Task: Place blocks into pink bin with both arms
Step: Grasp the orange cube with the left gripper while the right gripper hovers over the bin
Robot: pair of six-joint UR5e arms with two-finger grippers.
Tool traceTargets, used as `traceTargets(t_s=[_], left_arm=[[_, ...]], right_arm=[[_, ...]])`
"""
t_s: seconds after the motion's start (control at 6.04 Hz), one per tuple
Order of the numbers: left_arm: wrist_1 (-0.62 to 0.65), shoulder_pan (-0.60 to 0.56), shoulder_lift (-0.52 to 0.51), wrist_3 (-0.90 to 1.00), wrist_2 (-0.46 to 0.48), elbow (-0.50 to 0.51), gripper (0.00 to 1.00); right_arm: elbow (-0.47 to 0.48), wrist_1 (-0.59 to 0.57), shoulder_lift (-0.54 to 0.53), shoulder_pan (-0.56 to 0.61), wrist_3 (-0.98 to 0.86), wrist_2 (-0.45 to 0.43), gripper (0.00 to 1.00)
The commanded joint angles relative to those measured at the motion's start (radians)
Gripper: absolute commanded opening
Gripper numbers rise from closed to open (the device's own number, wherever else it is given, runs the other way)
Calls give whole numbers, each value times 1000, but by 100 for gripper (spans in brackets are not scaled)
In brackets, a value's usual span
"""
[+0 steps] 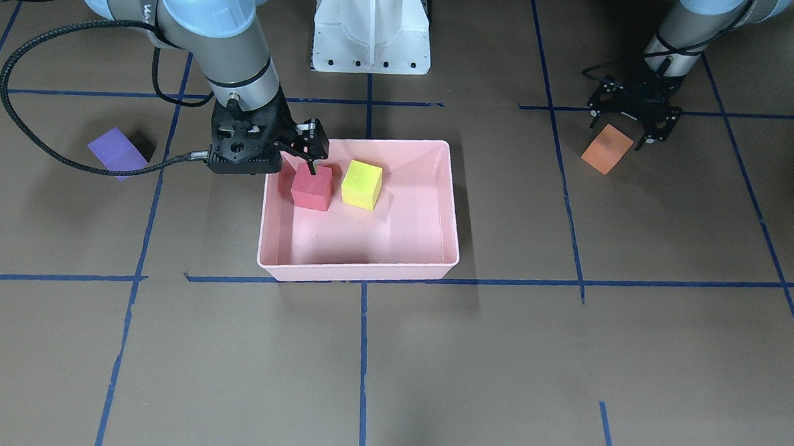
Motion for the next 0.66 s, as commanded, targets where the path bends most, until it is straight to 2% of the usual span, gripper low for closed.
traceTargets(t_s=[0.0, 0.5], left_arm=[[-4, 2, -4, -1, -7, 31, 100], [-1, 18, -45, -5, -8, 86, 100]], right_arm=[[2, 0, -11, 0, 2, -1, 100], [4, -2, -25, 0, 2, -3, 100]])
